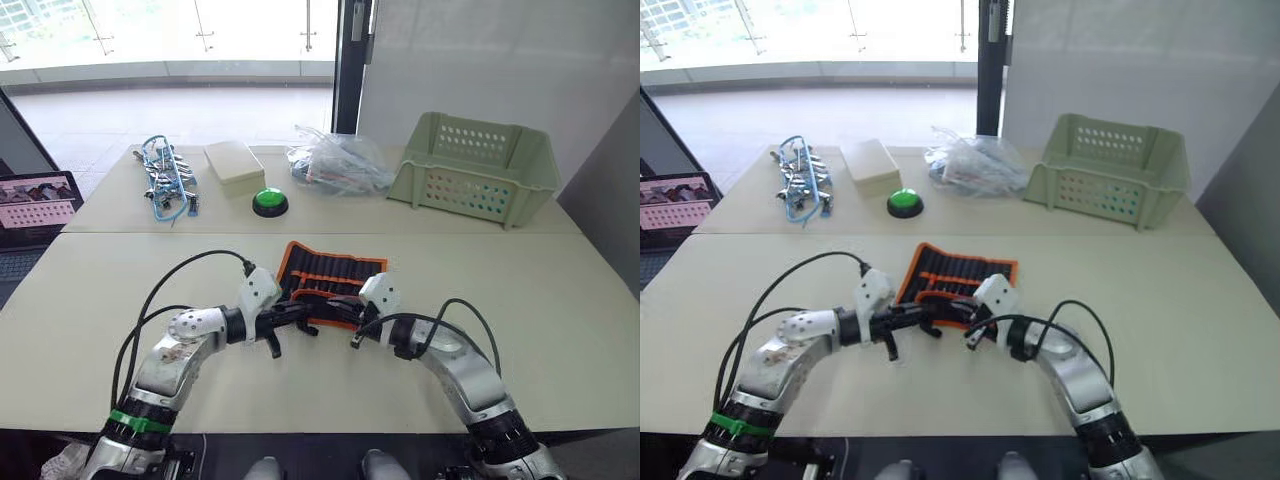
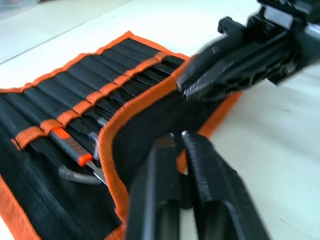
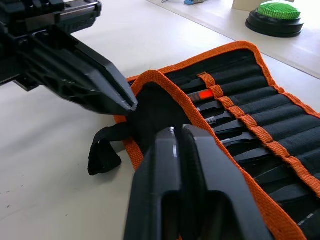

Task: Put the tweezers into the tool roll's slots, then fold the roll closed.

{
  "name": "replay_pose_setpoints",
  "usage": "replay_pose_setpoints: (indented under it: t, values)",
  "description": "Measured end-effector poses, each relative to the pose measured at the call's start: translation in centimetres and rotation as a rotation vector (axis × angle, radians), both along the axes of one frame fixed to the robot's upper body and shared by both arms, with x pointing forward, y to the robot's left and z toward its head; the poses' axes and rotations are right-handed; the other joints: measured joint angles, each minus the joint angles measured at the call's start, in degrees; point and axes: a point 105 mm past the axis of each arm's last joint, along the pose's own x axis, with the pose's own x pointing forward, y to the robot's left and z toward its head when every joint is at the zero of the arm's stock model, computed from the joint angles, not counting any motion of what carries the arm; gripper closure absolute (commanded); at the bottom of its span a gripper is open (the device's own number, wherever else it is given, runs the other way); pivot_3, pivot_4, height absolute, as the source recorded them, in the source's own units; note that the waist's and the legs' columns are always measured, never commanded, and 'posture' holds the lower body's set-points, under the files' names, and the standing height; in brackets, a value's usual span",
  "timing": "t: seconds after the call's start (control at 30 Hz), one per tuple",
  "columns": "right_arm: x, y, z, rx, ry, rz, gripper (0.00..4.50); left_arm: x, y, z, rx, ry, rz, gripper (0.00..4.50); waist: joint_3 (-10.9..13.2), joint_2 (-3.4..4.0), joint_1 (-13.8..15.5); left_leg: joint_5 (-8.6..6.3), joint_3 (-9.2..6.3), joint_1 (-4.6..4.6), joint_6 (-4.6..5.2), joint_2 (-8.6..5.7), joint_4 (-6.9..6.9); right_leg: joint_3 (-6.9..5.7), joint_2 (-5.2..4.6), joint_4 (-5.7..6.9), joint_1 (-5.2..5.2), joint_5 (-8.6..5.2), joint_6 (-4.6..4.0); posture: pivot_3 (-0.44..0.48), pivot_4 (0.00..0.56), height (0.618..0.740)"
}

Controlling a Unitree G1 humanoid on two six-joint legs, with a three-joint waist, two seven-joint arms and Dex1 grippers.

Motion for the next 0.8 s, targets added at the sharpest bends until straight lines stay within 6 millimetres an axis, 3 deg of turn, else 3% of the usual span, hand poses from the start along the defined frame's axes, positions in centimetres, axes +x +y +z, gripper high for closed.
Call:
replay_pose_setpoints:
  t: [0.1, 0.27, 0.4, 0.8]
  values:
    - [0.9, 0.6, 0.0, -0.005, -0.005, -0.024, 4.48, 1.5, -0.2, 0.2, 0.039, -0.054, 0.024, 4.49, 0.0, 0.01, -0.3, 0.0, 0.0, 0.02, 0.0, 0.0, 0.0, 0.0, 0.02, 0.04, -0.02, 0.0, 0.0, 0.0, 0.15, 0.74]
    - [1.7, 1.0, -0.7, -0.067, -0.02, -0.053, 4.48, 2.2, -0.9, -2.9, 0.128, -0.02, 0.027, 4.49, 0.0, 0.01, -0.5, 0.0, -0.01, 0.02, 0.01, 0.0, -0.01, 0.0, 0.02, 0.04, -0.06, 0.0, 0.0, 0.0, 0.15, 0.74]
    - [2.3, 0.2, -1.3, -0.11, -0.042, -0.099, 4.48, 2.7, -1.2, -3.3, 0.18, -0.083, 0.022, 4.49, 0.0, 0.01, -0.2, 0.0, 0.02, 0.12, 0.0, -0.01, -0.01, 0.01, -0.01, 0.02, 0.09, 0.0, -0.01, 0.0, 0.15, 0.74]
    - [3.1, -5.7, -2.0, -0.187, -0.157, -0.229, 4.48, 4.0, -0.3, -3.6, 0.178, -0.104, 0.093, 4.49, 0.0, 0.0, -0.6, 0.1, -0.01, 0.75, 0.05, 0.04, -0.09, 0.0, 0.06, 0.05, 0.71, 0.0, 0.0, 0.0, 0.15, 0.74]
